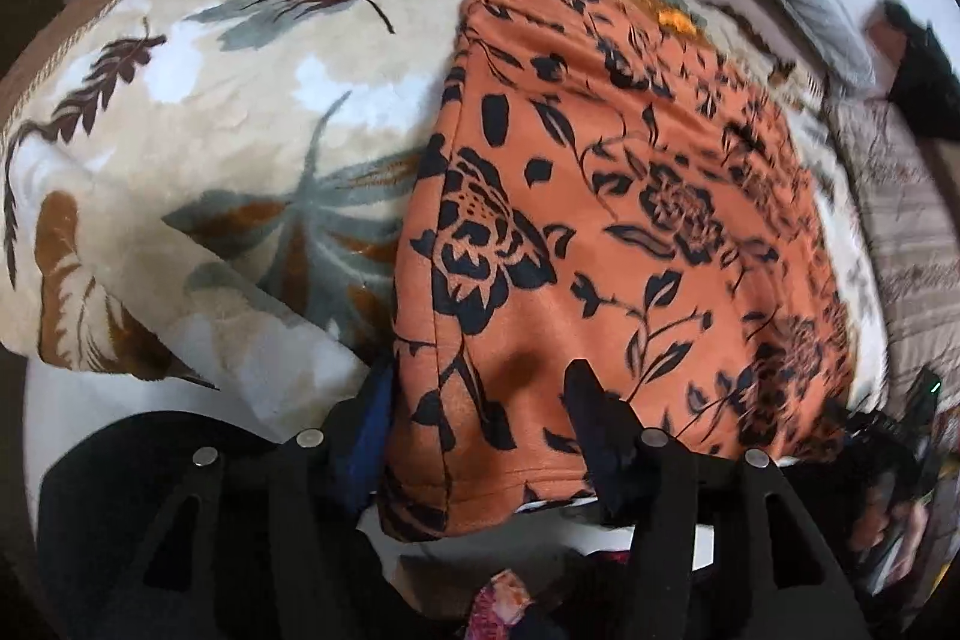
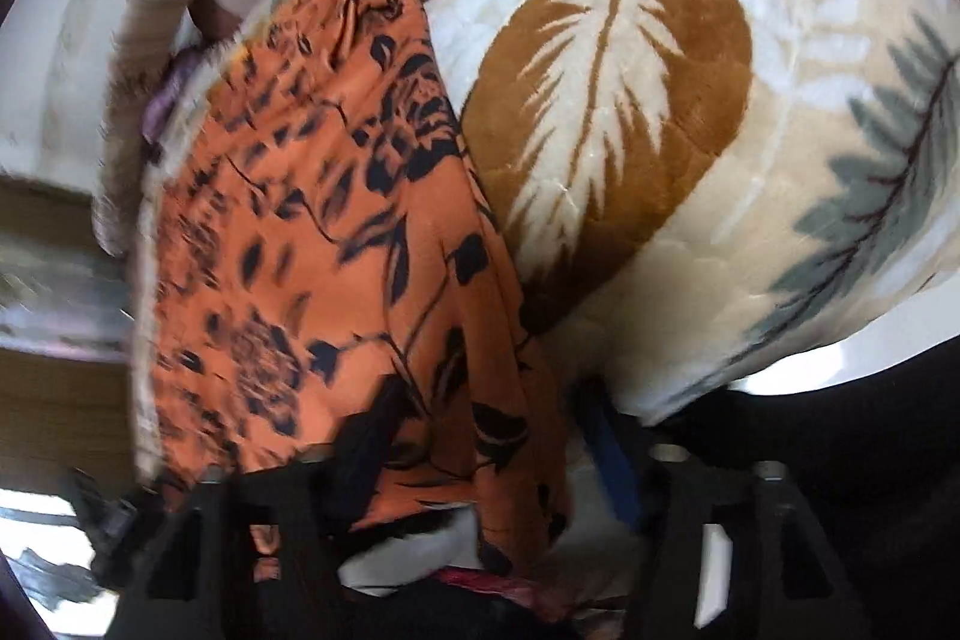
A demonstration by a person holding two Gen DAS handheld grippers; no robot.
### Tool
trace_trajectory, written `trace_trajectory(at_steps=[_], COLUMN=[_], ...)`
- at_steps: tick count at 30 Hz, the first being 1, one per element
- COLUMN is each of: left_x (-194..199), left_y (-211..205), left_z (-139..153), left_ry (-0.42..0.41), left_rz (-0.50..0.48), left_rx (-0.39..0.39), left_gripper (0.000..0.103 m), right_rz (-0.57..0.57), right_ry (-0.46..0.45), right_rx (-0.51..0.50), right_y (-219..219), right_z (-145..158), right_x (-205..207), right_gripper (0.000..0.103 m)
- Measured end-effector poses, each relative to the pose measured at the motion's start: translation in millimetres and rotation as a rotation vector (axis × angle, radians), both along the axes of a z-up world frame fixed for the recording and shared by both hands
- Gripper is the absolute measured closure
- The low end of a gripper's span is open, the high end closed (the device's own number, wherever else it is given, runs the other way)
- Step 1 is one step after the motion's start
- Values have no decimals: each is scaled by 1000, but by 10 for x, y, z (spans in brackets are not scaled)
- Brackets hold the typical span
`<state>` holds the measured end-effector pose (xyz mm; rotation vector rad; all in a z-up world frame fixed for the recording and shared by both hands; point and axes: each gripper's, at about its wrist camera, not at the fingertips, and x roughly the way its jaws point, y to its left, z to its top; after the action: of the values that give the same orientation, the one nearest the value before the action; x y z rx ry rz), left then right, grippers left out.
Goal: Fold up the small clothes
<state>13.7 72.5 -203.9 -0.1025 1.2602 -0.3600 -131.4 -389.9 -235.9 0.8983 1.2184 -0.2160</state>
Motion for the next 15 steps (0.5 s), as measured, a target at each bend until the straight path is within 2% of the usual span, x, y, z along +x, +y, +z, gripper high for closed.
trace_trajectory(at_steps=[1,2,3,6,9,15], left_x=[-2,-1,4,10,1,120], left_y=[-20,-26,-25,12,11,124], left_z=[-7,-18,-30,-6,81,454], left_ry=[-1,0,7,13,2,-25], left_rz=[-9,-13,-16,-19,-48,-67], left_rx=[14,29,36,9,-15,-158], left_gripper=[58,75,86,92,94,94], right_rz=[3,12,26,55,59,44], right_ry=[2,3,4,-18,-76,-218], right_rx=[18,50,68,96,151,255], right_y=[-15,-33,-37,-21,-2,-75], right_z=[-2,-9,-7,66,184,518], right_x=[-8,-26,-31,-35,-2,120], right_gripper=[69,82,92,94,95,95])
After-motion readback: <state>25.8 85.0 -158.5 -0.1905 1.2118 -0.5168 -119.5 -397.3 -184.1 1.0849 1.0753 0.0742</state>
